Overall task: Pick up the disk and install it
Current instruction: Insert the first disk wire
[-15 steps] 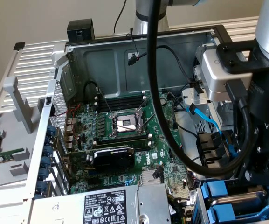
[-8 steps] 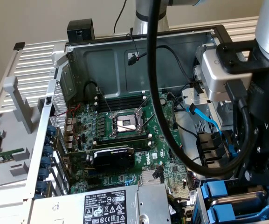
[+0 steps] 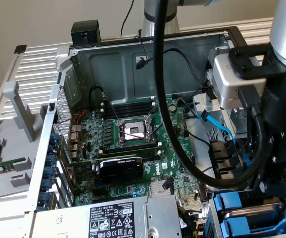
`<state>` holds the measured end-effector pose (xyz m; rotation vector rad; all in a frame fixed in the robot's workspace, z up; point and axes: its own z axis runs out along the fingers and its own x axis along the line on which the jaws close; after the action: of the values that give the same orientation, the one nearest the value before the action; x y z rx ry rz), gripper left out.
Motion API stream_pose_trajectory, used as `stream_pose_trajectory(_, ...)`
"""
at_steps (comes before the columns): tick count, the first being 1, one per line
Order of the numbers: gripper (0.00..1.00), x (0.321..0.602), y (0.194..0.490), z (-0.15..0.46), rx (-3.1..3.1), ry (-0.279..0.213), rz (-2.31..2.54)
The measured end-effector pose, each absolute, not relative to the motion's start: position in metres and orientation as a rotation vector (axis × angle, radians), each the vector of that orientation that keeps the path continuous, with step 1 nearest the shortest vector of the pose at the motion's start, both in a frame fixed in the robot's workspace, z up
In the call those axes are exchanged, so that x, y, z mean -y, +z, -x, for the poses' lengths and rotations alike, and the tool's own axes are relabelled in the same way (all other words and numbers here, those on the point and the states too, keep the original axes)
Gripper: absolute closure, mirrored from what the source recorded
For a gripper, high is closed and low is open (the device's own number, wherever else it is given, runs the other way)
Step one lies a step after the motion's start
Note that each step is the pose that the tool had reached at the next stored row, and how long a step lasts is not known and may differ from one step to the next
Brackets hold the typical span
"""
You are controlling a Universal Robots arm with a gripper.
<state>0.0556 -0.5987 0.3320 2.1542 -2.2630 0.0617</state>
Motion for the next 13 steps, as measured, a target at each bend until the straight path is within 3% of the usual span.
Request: stream_pose_trajectory(13,0.83,0.5986,0.3311,-0.0564,2.263,0.062,-2.154)
